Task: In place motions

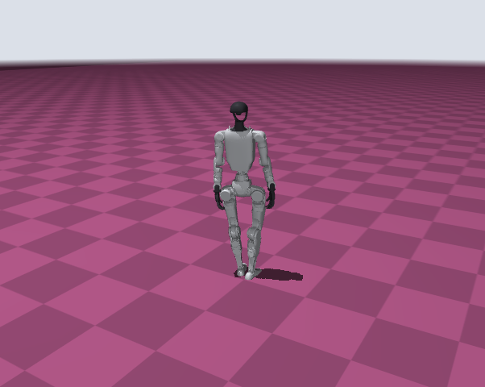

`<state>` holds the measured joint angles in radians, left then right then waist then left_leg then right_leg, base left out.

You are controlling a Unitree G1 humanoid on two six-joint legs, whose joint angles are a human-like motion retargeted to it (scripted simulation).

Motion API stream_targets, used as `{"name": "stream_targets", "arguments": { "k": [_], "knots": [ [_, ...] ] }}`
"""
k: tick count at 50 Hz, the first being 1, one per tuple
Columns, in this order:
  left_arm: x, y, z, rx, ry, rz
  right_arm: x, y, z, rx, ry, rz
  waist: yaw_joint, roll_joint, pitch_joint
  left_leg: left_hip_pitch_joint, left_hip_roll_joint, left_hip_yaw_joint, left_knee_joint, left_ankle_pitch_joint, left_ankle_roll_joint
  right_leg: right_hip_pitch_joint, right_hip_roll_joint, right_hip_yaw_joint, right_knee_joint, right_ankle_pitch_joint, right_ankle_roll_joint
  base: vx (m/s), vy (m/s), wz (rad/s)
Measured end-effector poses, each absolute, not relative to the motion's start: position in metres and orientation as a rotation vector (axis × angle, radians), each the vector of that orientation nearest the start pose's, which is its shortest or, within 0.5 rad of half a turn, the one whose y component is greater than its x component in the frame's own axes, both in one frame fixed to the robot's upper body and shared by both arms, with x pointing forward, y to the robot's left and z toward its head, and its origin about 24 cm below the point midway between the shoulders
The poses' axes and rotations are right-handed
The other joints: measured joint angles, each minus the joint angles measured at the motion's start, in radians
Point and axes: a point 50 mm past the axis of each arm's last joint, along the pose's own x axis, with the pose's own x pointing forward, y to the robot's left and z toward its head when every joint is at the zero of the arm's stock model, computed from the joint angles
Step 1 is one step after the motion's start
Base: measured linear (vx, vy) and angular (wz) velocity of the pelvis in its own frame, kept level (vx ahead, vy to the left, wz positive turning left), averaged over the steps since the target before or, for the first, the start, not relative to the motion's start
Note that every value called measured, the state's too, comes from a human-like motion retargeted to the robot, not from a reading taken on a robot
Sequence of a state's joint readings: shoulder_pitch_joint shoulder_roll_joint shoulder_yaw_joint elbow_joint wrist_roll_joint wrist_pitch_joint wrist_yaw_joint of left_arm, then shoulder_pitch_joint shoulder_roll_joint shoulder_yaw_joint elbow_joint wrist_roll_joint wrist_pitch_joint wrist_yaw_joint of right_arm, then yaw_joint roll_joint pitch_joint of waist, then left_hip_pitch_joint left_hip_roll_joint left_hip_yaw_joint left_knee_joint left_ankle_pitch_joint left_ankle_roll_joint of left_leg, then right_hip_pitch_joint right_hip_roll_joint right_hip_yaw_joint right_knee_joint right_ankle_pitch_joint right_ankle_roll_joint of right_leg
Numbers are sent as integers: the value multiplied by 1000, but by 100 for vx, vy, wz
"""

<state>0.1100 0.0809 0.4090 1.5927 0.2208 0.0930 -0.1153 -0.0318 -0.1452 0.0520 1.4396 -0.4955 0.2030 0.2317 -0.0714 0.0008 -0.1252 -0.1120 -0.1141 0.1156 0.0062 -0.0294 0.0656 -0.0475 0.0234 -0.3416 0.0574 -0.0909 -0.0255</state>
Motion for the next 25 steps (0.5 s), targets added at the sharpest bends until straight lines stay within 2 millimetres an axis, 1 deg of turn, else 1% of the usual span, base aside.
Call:
{"name": "stream_targets", "arguments": {
  "k": [5, 11, 18, 25],
  "knots": [
    [-55, 178, -175, -187, 1791, 149, 38, -204, -176, -439, 1647, 436, 24, -12, 11, 5, -11, -15, 5, 3, 1, 13, -9, -12, 4, -6, 1, 3, 1, 15],
    [-55, 179, -175, -183, 1797, 156, 45, -199, -176, -457, 1611, 463, 25, -11, 12, 1, -8, -12, 11, -4, 2, 6, -6, -4, 11, -10, 3, -3, 0, -4],
    [-47, 181, -175, -160, 1790, 126, 44, -200, -176, -457, 1615, 466, 0, -8, 16, 15, 5, 25, 15, -23, 1, -8, 3, 37, 22, -2, 3, -10, 0, -29],
    [-38, 184, -176, -141, 1766, 111, 43, -203, -176, -462, 1632, 463, -52, 6, 4, 45, 37, 124, -6, -52, -3, -48, 28, 117, 33, 28, 0, -24, 4, -79]
  ]
}}
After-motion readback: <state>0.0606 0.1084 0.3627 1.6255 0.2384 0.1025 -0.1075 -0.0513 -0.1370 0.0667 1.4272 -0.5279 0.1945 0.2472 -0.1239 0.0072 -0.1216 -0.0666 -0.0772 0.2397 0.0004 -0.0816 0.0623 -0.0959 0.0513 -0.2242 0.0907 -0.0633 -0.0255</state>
